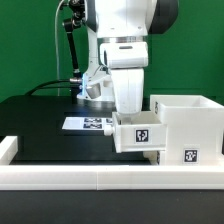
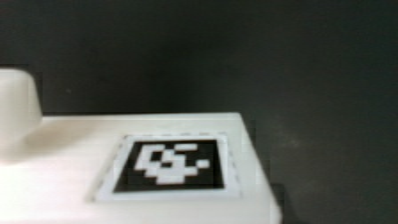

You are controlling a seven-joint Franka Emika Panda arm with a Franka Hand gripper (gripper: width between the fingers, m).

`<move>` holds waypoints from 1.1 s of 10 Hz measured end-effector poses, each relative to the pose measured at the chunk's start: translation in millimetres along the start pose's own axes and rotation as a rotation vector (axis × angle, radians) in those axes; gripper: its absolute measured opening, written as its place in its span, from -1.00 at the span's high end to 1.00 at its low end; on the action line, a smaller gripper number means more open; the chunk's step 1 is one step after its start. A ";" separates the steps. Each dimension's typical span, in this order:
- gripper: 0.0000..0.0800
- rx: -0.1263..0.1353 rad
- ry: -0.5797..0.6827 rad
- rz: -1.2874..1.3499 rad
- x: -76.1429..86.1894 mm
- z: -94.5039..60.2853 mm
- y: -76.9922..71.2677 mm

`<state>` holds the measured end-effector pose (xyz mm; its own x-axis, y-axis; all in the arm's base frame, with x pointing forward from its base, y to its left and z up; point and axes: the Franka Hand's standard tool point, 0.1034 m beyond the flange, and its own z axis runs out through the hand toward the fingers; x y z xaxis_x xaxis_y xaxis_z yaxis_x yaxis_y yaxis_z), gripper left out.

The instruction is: Assemble drawer

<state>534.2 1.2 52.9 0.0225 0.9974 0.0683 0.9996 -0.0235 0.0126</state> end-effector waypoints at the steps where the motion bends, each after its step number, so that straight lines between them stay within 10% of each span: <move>1: 0.89 0.000 0.000 0.000 0.0 0.0 0.0; 11: 0.89 -0.014 0.002 -0.016 7.8 -0.6 2.3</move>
Offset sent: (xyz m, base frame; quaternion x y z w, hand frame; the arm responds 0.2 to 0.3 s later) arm 0.0071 0.0158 0.0019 -0.0140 -0.0098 -0.0271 0.9995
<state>536.7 8.8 54.1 0.0066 0.9975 0.0699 0.9996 -0.0085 0.0272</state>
